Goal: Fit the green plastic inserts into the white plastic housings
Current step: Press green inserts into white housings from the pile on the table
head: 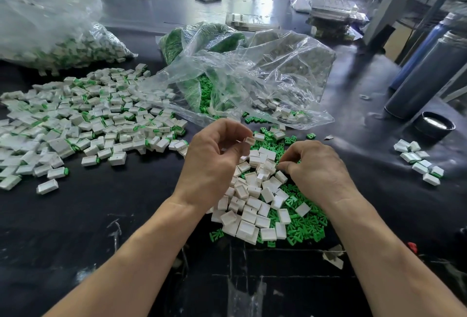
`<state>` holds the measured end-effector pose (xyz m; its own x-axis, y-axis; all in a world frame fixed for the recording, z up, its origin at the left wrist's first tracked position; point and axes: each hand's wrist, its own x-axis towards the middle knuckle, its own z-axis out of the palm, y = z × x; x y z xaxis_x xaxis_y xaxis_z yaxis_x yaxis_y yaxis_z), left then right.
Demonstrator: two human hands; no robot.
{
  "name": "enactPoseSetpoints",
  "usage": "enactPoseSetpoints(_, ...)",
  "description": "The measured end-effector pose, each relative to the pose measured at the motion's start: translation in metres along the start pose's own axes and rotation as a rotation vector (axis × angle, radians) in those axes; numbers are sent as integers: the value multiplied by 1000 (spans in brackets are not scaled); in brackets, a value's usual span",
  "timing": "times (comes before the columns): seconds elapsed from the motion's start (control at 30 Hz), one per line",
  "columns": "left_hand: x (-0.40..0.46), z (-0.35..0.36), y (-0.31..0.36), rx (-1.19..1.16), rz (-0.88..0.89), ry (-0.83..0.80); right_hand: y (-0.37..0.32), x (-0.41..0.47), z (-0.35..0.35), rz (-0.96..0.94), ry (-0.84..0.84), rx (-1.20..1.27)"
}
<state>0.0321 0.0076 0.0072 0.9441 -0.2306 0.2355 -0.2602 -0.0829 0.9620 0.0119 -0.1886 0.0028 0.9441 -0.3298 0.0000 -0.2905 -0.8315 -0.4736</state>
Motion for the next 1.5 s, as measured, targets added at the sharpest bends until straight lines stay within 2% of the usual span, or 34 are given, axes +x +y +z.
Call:
enactPoseSetpoints(0.47, -1, 3, 0, -5, -1, -7, -7, -6, -6, 11, -56, 32)
enactPoseSetpoints(0.73, -2, 4, 1, -11, -24, -18, -4, -7, -7, -18, -14, 11)
enactPoseSetpoints(0.8, -3, 5, -1, -2, -30, -20, -1, -8, -7, -50, 37, 121)
enactPoseSetpoints(0.87, -3, 7, -2, 8, -37, -22, -1, -9, -8, -81, 76, 403)
enactPoseSetpoints(0.97, -4, 9, -5, 12, -54, -32, -7, -13, -9, -124, 42, 865)
enactPoseSetpoints(1.07, -4, 12, -7, 18, -67, -33, -17, -16, -4, -113, -17, 1094)
enactPoseSetpoints(1.5, -3, 12, -9, -58, -74, -59, -19, -18, 8, -112, 23, 1026)
